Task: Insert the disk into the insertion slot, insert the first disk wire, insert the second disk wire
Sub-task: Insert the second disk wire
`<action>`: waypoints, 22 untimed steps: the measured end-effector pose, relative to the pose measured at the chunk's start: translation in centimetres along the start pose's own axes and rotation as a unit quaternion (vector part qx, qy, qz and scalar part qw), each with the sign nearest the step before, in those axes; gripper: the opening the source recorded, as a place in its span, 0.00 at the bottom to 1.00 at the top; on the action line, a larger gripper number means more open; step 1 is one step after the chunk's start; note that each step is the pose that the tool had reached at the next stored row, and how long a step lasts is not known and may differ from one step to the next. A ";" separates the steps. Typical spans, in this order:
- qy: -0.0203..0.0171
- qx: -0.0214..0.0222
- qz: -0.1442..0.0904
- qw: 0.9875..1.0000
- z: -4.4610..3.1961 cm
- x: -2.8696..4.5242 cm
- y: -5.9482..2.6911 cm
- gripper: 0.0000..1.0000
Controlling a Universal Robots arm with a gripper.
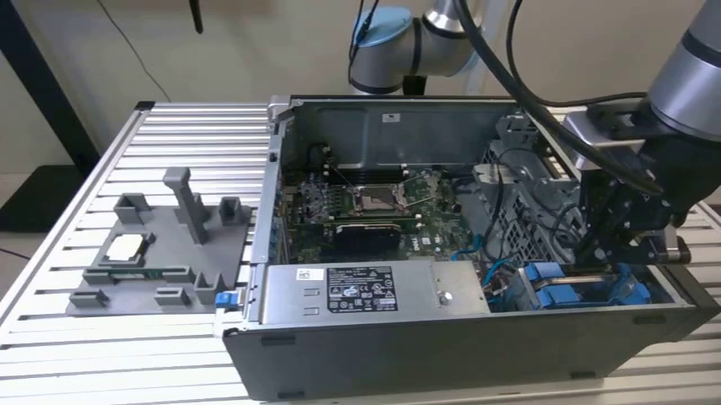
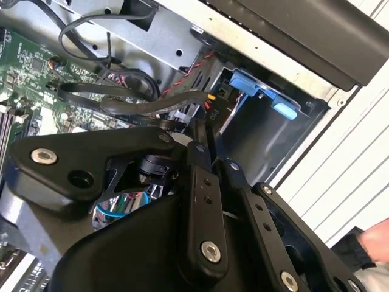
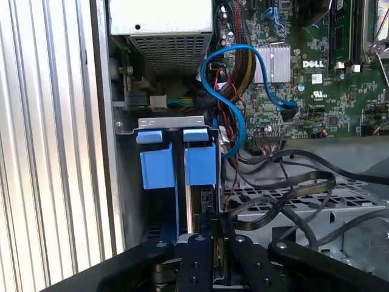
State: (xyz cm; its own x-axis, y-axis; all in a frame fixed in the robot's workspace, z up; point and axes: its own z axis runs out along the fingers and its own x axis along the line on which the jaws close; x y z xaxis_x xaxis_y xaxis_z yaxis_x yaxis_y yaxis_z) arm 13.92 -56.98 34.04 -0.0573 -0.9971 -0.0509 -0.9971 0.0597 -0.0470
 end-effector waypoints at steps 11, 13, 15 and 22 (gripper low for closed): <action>0.000 0.002 0.000 1.000 -0.17 -0.01 0.00 0.24; 0.000 0.002 0.000 1.000 -0.85 -0.04 -0.03 0.24; 0.000 0.002 0.000 1.000 -1.36 -0.07 -0.05 0.24; 0.000 0.002 0.000 1.000 -2.17 -0.11 -0.09 0.24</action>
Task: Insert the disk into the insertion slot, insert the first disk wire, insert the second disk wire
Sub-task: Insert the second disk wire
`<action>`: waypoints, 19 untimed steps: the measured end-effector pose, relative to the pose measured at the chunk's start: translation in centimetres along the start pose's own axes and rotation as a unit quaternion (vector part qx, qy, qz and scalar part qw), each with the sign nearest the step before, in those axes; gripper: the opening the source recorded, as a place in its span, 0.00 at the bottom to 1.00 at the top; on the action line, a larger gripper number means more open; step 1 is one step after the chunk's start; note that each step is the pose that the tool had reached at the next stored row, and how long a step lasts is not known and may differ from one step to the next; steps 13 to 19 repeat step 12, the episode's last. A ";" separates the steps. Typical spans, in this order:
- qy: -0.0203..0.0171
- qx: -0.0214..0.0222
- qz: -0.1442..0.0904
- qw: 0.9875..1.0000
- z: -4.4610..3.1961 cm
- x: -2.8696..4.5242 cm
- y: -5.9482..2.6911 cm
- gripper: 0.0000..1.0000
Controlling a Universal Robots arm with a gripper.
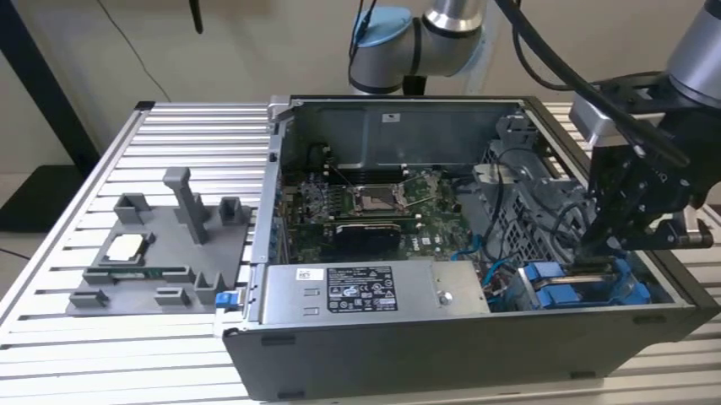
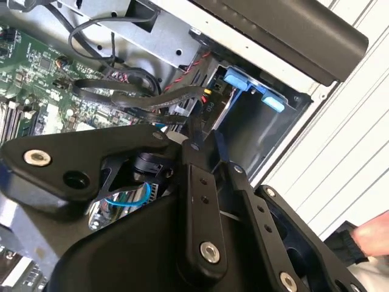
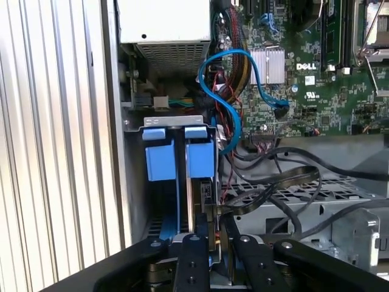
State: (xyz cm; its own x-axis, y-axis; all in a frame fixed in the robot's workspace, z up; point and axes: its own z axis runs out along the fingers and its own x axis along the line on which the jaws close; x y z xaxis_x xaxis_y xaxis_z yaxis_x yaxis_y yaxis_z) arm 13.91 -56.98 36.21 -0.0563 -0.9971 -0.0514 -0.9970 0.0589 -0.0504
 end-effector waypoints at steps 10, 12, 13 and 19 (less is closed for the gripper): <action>0.000 0.000 0.000 1.000 -0.60 -0.03 -0.03 0.24; 0.000 0.000 0.000 1.000 -0.60 -0.03 -0.03 0.24; 0.000 0.000 0.000 1.000 -0.60 -0.03 -0.03 0.24; 0.000 0.000 0.000 1.000 -0.60 -0.03 -0.03 0.24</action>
